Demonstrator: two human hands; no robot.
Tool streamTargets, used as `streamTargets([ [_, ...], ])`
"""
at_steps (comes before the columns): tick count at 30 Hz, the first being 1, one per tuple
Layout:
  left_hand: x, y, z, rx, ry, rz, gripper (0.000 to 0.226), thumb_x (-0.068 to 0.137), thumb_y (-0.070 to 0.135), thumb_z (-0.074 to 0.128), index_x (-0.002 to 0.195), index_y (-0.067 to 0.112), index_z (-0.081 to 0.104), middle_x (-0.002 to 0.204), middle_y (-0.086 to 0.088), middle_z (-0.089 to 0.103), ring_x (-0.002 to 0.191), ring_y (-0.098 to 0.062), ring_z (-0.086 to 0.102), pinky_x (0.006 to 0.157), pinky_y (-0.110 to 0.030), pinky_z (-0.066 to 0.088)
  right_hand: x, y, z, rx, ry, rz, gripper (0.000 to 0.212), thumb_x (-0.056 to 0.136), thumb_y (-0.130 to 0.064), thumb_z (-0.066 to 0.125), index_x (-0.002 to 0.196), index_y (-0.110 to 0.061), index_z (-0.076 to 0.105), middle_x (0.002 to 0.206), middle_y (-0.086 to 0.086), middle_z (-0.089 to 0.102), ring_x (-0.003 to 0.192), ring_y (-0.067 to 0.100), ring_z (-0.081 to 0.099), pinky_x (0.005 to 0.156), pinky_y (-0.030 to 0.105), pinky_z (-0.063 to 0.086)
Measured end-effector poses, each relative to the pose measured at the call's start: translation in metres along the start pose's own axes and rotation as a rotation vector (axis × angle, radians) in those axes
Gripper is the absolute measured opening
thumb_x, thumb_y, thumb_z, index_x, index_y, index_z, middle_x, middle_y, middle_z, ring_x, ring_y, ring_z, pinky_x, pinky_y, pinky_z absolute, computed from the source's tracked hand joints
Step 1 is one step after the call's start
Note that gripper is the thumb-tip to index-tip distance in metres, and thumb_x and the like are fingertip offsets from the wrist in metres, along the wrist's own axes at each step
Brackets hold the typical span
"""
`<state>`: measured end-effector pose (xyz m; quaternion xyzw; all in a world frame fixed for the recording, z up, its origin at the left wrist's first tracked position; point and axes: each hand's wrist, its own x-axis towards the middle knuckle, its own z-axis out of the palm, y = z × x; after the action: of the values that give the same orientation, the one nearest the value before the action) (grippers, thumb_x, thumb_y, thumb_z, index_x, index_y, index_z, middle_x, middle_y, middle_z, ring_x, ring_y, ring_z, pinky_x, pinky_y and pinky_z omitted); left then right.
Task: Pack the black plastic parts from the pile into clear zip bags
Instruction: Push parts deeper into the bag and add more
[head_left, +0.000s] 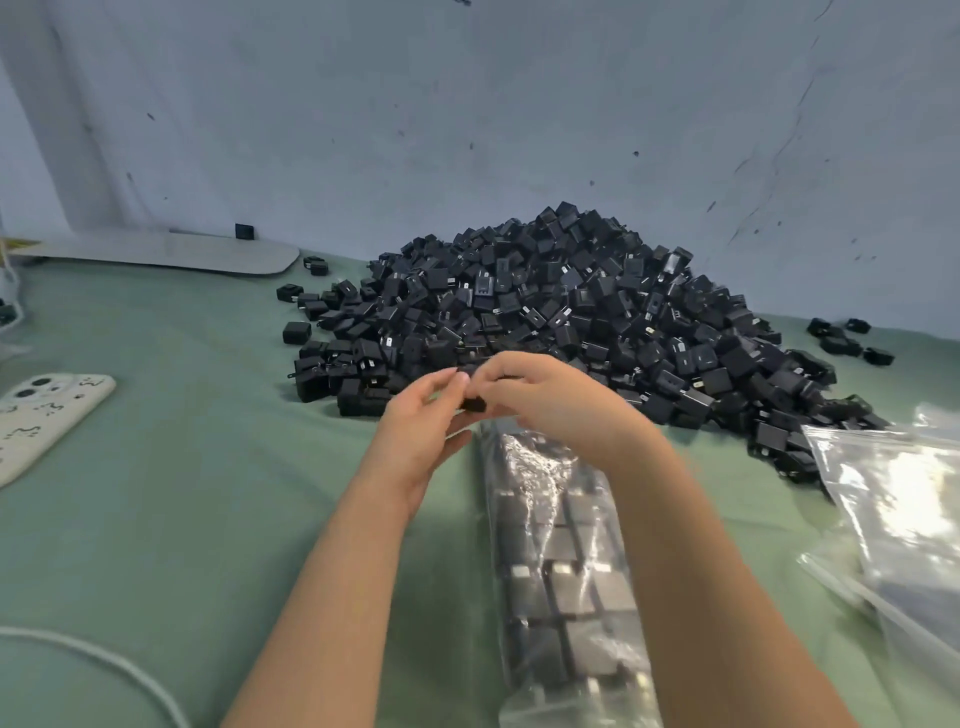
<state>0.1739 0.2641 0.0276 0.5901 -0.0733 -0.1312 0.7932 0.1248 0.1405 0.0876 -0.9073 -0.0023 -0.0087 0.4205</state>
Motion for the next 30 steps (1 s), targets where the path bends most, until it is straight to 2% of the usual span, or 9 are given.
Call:
streamTargets([
  [4,-0.031,0.004,0.015,0.233,-0.144,-0.016,0.012,0.093,0.019,0.058,0.104,0.022,0.062,0.099,-0.002,0.069,0.087,-0.011,0.067,0.069,-0.018,0.050,-0.047,0.020,-0.007,0.111,0.042,0.055,0.015,0.090,-0.035,0.058,0.079,-0.033,0.067,0.081,-0.010,0.067,0.085,0.013,0.061,0.087,0.037,0.048],
  [8,-0.056,0.003,0.034,0.243,-0.156,-0.058,0.013,0.089,0.013,0.062,0.101,0.007,0.060,0.101,-0.016,0.067,0.083,-0.021,0.066,0.083,-0.031,0.056,-0.088,0.034,-0.001,0.337,0.186,0.090,0.021,0.093,-0.019,0.054,0.081,-0.029,0.067,0.094,0.009,0.069,0.089,0.019,0.059,0.086,0.038,0.049],
  [10,-0.067,-0.002,0.043,0.187,-0.146,-0.074,0.013,0.089,0.010,0.061,0.099,0.001,0.059,0.101,-0.020,0.068,0.082,-0.022,0.069,0.079,-0.028,0.057,-0.106,0.038,0.009,0.424,0.324,0.080,0.023,0.093,-0.012,0.052,0.092,-0.029,0.068,0.101,0.008,0.069,0.089,0.013,0.061,0.085,0.036,0.051],
  [13,-0.079,-0.013,0.056,0.044,-0.054,-0.099,0.018,0.088,0.008,0.063,0.102,-0.001,0.055,0.097,-0.019,0.066,0.076,-0.018,0.068,0.064,-0.020,0.057,-0.129,0.040,0.032,0.239,0.519,-0.014,0.027,0.091,-0.007,0.052,0.104,-0.026,0.067,0.109,-0.006,0.066,0.101,0.004,0.060,0.089,0.025,0.049],
  [16,-0.089,-0.022,0.067,-0.075,-0.044,-0.145,0.023,0.087,0.006,0.062,0.108,0.003,0.052,0.085,-0.012,0.064,0.070,-0.019,0.065,0.058,-0.022,0.054,-0.139,0.044,0.051,-0.065,0.457,-0.024,0.030,0.090,-0.008,0.051,0.114,-0.021,0.065,0.136,0.002,0.049,0.132,0.017,0.040,0.108,0.032,0.032],
  [19,-0.095,-0.025,0.066,0.009,-0.072,-0.153,0.023,0.085,0.013,0.065,0.104,0.004,0.057,0.082,-0.011,0.067,0.070,-0.021,0.065,0.061,-0.026,0.054,-0.139,0.047,0.058,-0.179,0.422,-0.005,0.032,0.091,-0.011,0.051,0.120,-0.019,0.062,0.143,0.006,0.037,0.134,0.023,0.032,0.109,0.035,0.030],
  [21,-0.098,-0.024,0.064,0.142,-0.088,-0.124,0.024,0.086,0.025,0.067,0.100,0.006,0.060,0.085,-0.007,0.068,0.069,-0.018,0.065,0.064,-0.026,0.054,-0.142,0.047,0.057,-0.149,0.449,-0.020,0.031,0.093,-0.014,0.051,0.119,-0.025,0.063,0.135,0.003,0.041,0.127,0.019,0.038,0.104,0.026,0.033],
  [24,-0.106,-0.023,0.056,0.591,-0.045,0.144,0.030,0.087,0.044,0.061,0.101,0.017,0.063,0.094,0.003,0.067,0.084,-0.010,0.064,0.075,-0.024,0.053,-0.154,0.053,0.047,0.005,0.543,-0.006,0.034,0.095,-0.022,0.054,0.124,-0.038,0.057,0.123,-0.005,0.050,0.105,-0.005,0.046,0.082,0.001,0.030],
  [30,-0.133,-0.028,0.046,1.318,-0.557,0.337,0.036,0.077,0.051,0.065,0.106,0.033,0.055,0.101,0.010,0.048,0.099,-0.009,0.045,0.087,-0.026,0.039,-0.184,0.059,0.024,0.417,0.588,-0.010,0.025,0.095,-0.015,0.054,0.105,-0.034,0.067,0.100,-0.009,0.070,0.091,0.011,0.061,0.076,0.015,0.046],
])
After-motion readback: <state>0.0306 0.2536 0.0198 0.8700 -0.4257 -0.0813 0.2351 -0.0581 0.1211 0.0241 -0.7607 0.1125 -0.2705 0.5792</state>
